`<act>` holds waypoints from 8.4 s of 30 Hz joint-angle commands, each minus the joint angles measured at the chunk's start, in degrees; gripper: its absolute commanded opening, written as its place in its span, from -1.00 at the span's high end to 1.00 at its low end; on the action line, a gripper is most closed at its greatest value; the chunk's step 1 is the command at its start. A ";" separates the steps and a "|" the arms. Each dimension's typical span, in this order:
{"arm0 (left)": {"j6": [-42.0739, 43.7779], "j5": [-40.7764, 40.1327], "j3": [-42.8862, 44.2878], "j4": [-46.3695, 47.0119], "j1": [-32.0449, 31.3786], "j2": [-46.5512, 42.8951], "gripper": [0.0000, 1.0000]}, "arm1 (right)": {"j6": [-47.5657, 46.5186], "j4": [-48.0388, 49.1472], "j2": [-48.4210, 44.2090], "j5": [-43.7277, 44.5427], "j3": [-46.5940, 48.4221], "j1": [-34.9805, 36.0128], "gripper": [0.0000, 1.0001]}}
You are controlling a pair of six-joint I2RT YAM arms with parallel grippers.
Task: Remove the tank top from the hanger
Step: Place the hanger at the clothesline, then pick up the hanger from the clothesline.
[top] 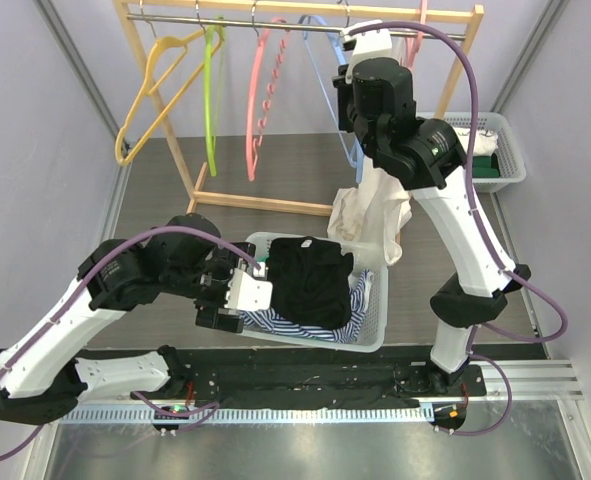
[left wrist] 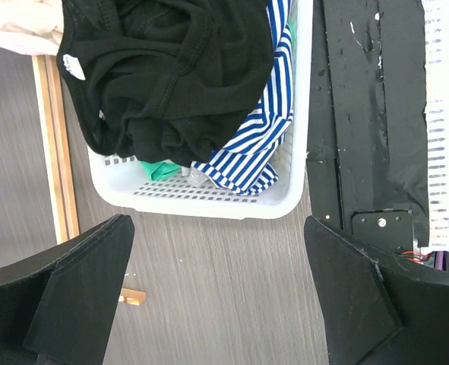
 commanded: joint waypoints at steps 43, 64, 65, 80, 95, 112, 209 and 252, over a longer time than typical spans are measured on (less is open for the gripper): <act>-4.86 -13.51 -2.81 9.24 4.07 0.66 -0.99 | -0.43 4.60 -27.90 1.65 -23.47 0.06 -0.99; -6.45 -14.83 -3.07 12.68 5.91 1.18 -0.99 | 1.84 9.00 -26.16 1.41 -31.67 -9.16 -0.71; -6.45 -14.83 -3.07 12.76 6.00 1.27 -0.99 | 2.19 9.09 -26.07 0.36 -32.02 -9.69 -0.68; -7.06 -12.74 -3.07 12.68 6.70 1.10 -0.99 | 9.32 9.17 -28.27 -6.24 -38.44 -10.22 0.76; -7.68 -12.55 -3.68 13.12 8.02 0.30 -0.99 | -7.47 21.74 -28.27 -7.64 -32.82 -10.22 0.98; -7.77 -12.29 -4.74 13.47 8.64 -0.93 -0.99 | -2.23 8.79 -31.53 -2.21 -36.38 -10.22 -0.02; -8.47 -9.47 2.64 12.32 12.33 0.31 -0.99 | 5.79 8.99 -50.95 -48.42 -19.72 -10.22 0.98; -1.97 0.99 23.47 11.44 15.14 1.26 -1.00 | 0.00 -6.29 -48.22 -74.53 -43.10 -9.17 0.98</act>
